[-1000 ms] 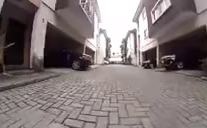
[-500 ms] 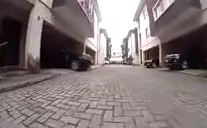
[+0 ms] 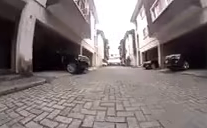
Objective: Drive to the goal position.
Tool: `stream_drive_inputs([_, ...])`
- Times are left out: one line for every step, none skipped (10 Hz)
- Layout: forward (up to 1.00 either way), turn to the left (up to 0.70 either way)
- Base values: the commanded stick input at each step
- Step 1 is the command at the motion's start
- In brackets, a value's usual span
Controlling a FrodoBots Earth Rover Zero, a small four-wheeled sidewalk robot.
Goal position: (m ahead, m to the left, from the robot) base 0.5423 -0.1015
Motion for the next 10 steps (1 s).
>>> stream_drive_inputs([0.7,0.0])
stream_drive_inputs([0.7,0.0])
stream_drive_inputs([0.7,0.0])
stream_drive_inputs([0.7,0.0])
stream_drive_inputs([0.7,0.0])
stream_drive_inputs([0.7,0.0])
stream_drive_inputs([0.7,0.0])
stream_drive_inputs([0.7,0.0])
stream_drive_inputs([0.7,0.0])
stream_drive_inputs([0.7,0.0])
